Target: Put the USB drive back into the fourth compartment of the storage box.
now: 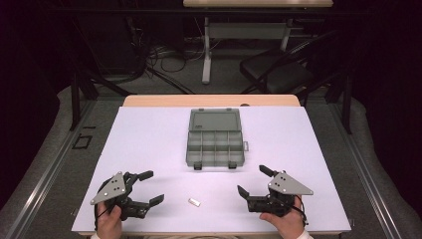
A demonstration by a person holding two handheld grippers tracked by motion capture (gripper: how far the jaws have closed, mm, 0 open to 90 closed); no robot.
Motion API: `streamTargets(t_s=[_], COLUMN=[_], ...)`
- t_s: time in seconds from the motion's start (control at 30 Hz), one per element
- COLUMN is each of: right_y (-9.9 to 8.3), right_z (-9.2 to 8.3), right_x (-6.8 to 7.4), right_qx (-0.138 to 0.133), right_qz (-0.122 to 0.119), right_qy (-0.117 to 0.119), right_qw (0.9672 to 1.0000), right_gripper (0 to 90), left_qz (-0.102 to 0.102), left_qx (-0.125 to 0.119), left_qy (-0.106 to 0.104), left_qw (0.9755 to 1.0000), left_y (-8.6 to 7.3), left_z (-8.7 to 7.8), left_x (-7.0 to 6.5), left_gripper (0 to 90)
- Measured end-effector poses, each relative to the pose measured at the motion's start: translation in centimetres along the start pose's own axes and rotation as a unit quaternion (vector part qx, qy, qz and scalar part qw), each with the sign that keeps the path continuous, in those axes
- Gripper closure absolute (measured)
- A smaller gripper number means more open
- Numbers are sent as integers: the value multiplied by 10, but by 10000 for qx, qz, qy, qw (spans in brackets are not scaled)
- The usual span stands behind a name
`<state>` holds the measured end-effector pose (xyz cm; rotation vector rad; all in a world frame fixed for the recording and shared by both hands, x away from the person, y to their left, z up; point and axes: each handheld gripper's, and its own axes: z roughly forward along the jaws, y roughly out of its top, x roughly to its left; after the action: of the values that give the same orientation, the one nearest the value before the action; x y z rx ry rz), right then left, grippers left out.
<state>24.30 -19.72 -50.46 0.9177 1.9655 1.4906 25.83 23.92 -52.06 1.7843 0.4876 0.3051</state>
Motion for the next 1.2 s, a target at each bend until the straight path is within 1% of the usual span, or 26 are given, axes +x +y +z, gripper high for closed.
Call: streamTargets(t_s=[0.2,0.47,0.6,0.63,0.7,0.73,0.77,0.9,0.97,1.13,1.2], right_y=[0,0,1,1,1,1,1,0,0,0,1], right_z=[2,6,10,12,12,15,16,20,23,30,32], right_x=[3,4,9,12,13,15,16,20,23,32,34], right_qx=[51,117,205,220,242,267,289,356,391,519,531], right_qz=[0,14,-23,-48,-58,-86,-119,-131,-124,-256,-276], right_qy=[33,122,199,232,245,302,324,366,425,499,528], right_qw=[10000,9999,9996,9995,9994,9992,9990,9986,9983,9971,9968], right_gripper=[66,94,106,114,116,135,135,138,139,144,146], left_qz=[22,9,-12,4,11,22,21,12,9,13,12], left_qx=[9,23,-14,1,25,26,41,27,44,43,55], left_qy=[-55,-2,14,27,34,23,36,25,16,30,15], left_qw=[10000,10000,10000,10000,10000,10000,10000,10000,10000,10000,10000], left_y=[0,0,-1,0,0,0,0,-1,-1,-1,0], left_z=[0,-2,-3,-4,-4,-4,-4,-3,-3,-2,-2], left_x=[-1,-2,-3,-3,-4,-3,-4,-4,-3,-4,-4], left_gripper=[158,158,158,158,158,158,158,158,158,158,158])
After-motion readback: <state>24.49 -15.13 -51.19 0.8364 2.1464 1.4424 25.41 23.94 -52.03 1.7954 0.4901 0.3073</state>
